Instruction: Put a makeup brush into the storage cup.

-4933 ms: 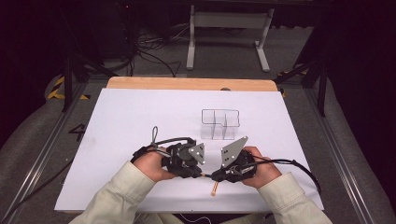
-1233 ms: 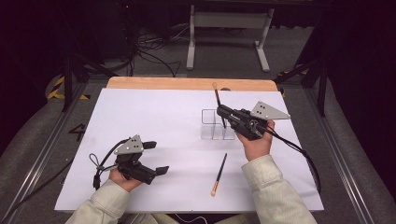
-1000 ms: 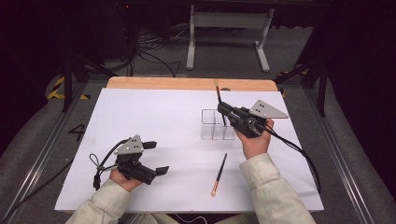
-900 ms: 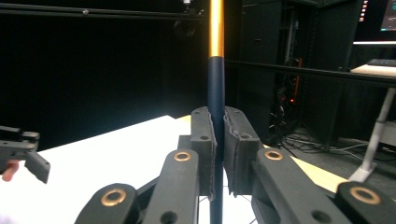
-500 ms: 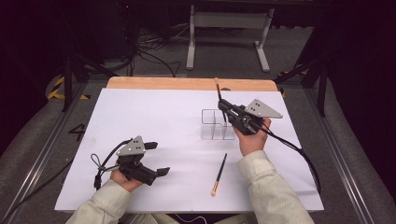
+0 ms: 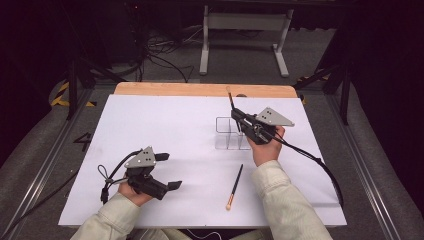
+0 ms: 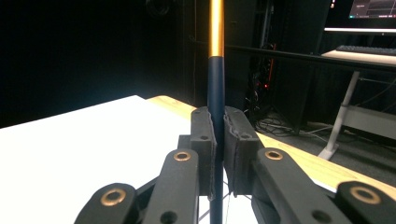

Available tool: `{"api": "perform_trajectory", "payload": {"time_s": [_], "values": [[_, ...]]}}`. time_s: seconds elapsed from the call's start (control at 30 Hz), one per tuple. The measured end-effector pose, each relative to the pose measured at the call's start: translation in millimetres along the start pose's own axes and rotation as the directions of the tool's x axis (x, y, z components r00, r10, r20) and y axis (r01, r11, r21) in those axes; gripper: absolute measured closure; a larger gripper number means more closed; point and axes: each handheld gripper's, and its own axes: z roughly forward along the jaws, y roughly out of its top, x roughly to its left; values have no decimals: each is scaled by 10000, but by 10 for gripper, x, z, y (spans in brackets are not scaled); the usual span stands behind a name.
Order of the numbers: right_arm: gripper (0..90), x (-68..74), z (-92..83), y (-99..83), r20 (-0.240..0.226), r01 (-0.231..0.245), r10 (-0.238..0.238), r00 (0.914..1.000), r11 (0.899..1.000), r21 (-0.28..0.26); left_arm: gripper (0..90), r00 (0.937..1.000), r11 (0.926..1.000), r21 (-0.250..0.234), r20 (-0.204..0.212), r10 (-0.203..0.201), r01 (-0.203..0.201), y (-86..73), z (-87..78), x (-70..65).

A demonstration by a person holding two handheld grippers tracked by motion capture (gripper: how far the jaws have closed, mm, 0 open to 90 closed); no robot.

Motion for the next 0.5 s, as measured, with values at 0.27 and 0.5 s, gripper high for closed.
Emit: {"api": "perform_trajectory", "payload": {"time_s": [0.27, 0.5], "values": [[834, -50, 29, -100, 3, -396, 396, 9992, 9990, 209, 0, 10000, 10000, 37, 29, 36, -36, -3, 4, -4], [834, -124, 8, -205, 43, -859, 858, 9963, 9957, 344, 0, 10000, 10000, 52, 45, 40, -40, -4, 15, -3]]}}
